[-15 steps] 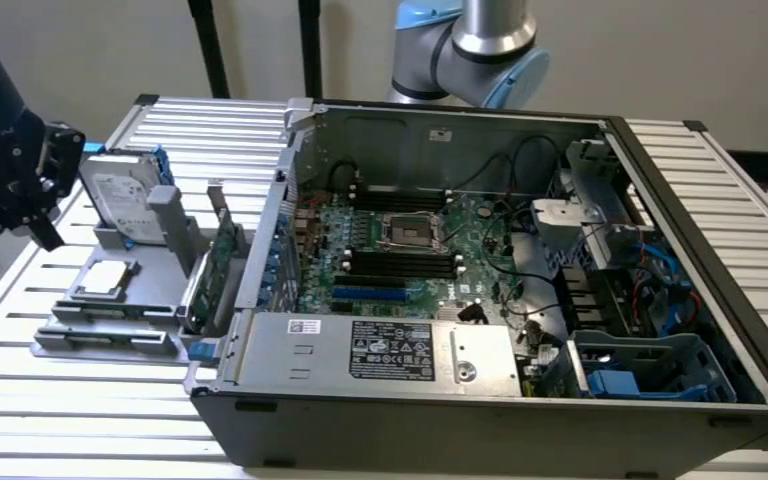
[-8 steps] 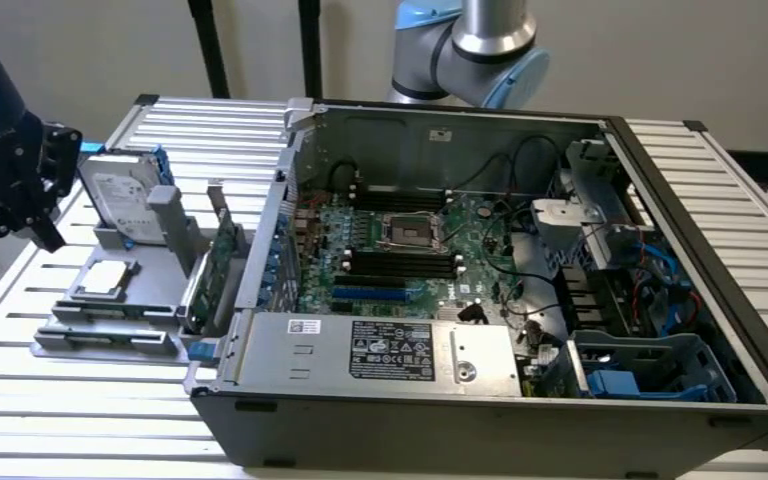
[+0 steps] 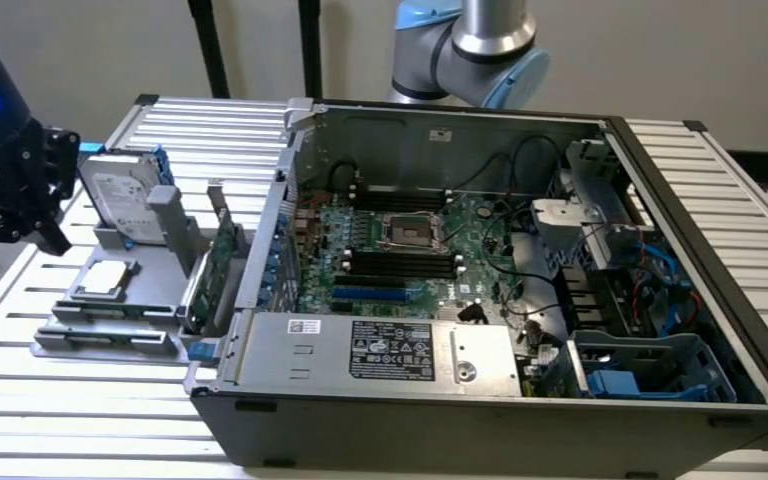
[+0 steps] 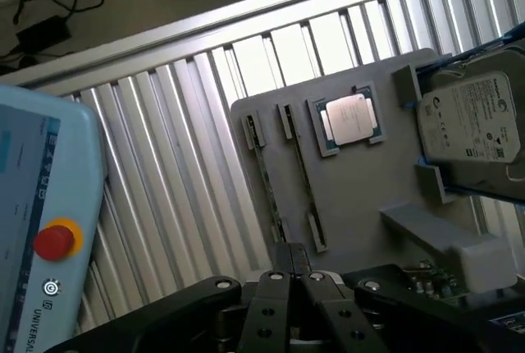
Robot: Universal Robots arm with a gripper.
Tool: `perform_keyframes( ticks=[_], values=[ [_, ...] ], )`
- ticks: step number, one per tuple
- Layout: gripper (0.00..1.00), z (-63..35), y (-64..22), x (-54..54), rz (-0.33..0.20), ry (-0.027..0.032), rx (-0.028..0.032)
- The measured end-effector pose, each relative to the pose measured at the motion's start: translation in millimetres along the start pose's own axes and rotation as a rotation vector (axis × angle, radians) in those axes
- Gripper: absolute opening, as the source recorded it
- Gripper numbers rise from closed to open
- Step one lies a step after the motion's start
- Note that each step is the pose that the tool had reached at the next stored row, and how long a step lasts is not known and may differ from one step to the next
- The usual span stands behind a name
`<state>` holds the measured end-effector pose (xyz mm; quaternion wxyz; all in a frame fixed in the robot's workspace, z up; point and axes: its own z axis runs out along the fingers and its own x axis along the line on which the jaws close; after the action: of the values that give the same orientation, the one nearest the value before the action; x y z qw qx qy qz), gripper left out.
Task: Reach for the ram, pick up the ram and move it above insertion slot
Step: 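Pick up the ram and move it above insertion slot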
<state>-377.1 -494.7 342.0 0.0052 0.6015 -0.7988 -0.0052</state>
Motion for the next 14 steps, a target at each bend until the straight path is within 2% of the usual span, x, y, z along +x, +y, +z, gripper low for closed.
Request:
perform_keyframes(
  ticks=[8, 14],
  values=[
    [0.11, 4.8, 0.1, -0.1, -0.131, -0.0013, 0.0019],
    [0.11, 6.8, 0.6, -1.2, -0.192, -0.0025, 0.0036]
  ],
)
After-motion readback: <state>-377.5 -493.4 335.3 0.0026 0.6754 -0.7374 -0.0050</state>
